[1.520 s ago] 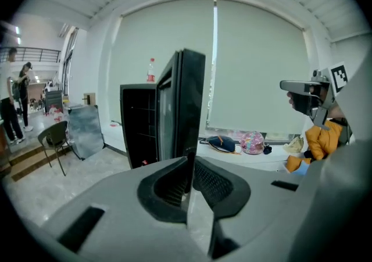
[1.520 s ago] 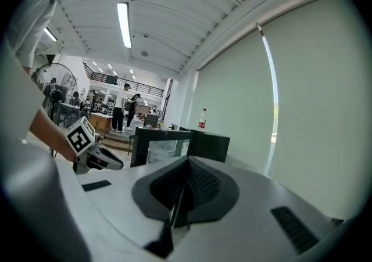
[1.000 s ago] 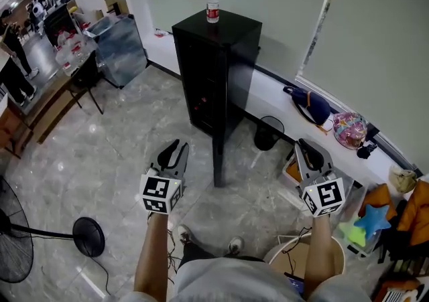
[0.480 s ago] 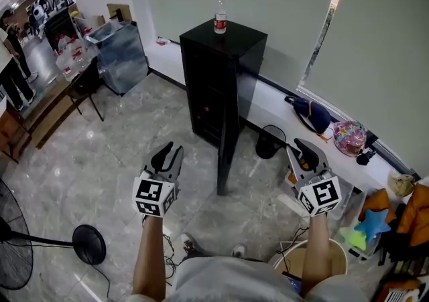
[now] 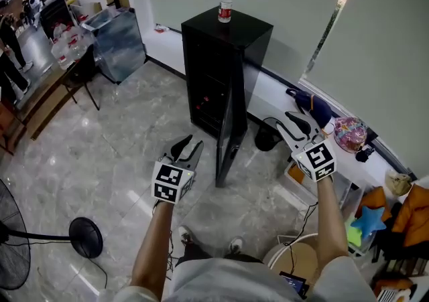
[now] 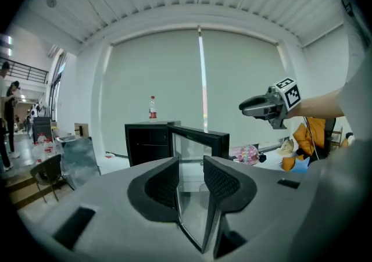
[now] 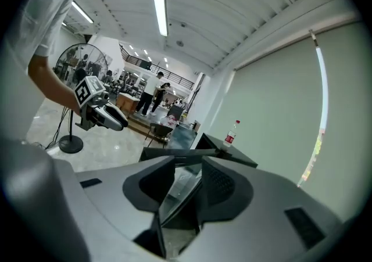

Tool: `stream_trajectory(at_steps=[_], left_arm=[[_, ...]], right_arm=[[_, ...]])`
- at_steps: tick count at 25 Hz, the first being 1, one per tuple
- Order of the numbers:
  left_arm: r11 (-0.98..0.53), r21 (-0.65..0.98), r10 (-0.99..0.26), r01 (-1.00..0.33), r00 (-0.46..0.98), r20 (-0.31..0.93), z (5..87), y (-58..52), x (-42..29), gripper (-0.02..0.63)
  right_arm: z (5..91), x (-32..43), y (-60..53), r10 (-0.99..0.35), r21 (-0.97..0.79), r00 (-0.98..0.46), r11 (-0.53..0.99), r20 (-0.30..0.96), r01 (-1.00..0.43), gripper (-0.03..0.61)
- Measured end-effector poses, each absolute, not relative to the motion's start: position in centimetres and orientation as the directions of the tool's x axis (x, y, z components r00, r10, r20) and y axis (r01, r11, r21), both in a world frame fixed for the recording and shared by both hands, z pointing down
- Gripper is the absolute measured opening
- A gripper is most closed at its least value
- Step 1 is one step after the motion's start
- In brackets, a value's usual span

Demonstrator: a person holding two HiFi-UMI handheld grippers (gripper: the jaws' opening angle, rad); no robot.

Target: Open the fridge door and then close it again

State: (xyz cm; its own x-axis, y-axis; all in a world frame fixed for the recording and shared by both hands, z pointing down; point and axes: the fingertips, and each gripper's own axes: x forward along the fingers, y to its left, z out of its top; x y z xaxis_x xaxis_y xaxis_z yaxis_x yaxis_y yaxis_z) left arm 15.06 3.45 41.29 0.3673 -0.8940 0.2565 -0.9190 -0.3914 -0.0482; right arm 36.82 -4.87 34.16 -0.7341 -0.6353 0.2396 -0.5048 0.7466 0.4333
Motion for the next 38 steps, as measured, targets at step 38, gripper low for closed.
stream_trajectory(at_steps=[38], left_arm=[[-0.248,0.313,-0.777,-0.917,0.381,0.500,62.9,-2.3,28.6,0.111]], right_arm=[[43.4,25.3,-14.0,-0.320,0.698,-0.769,0.682,0.554,0.219,0.233]])
